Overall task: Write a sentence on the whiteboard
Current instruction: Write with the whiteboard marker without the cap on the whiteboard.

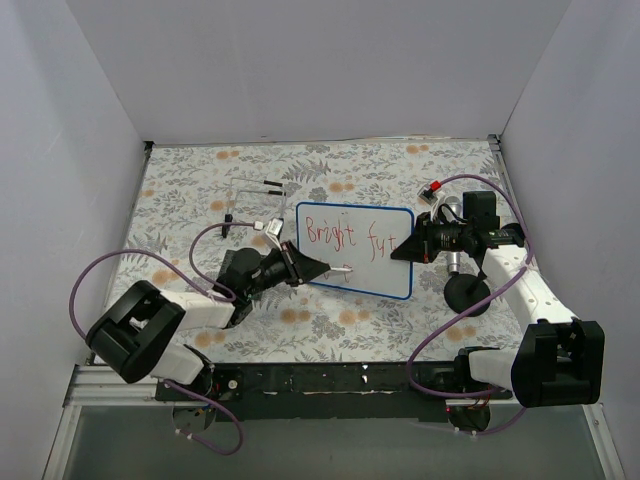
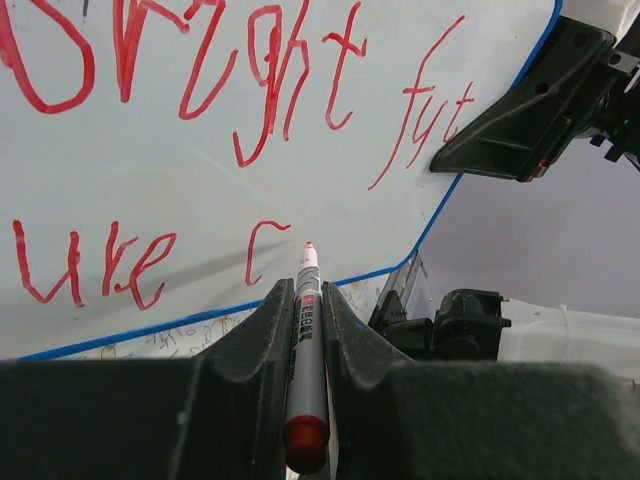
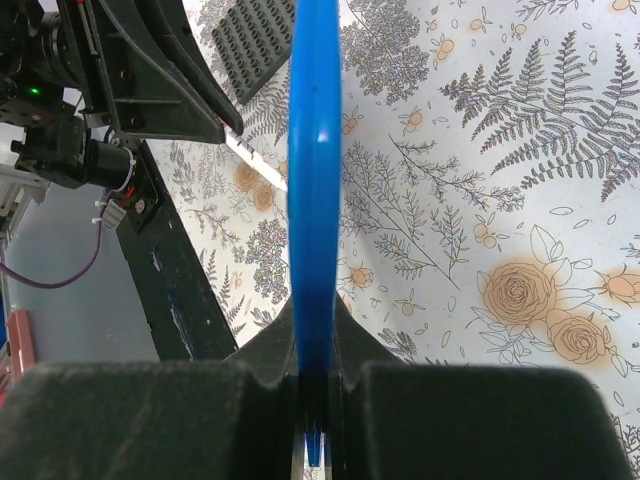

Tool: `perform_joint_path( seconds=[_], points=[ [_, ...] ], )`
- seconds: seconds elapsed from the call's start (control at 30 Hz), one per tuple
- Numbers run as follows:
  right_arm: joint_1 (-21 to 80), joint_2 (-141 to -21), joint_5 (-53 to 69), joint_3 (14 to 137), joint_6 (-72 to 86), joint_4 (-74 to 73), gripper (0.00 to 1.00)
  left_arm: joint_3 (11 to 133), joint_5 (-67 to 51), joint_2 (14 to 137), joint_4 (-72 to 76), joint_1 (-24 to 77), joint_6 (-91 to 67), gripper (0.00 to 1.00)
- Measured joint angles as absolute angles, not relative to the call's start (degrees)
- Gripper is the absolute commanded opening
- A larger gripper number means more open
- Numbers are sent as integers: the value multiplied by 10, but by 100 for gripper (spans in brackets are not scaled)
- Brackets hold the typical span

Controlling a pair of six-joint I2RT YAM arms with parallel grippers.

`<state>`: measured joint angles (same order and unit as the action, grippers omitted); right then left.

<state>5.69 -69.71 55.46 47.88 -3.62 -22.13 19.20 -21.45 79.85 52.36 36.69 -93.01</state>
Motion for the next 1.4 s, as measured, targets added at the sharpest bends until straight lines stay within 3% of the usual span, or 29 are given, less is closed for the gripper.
perform_joint_path(
  seconds=[0.6,1.4],
  points=[
    [57,-697,554,479,-36,-221,1,232,-238,858,532,377,-928,0],
    [56,-697,554,479,-36,-221,1,230,-201,836,514,376,-924,0]
  ],
)
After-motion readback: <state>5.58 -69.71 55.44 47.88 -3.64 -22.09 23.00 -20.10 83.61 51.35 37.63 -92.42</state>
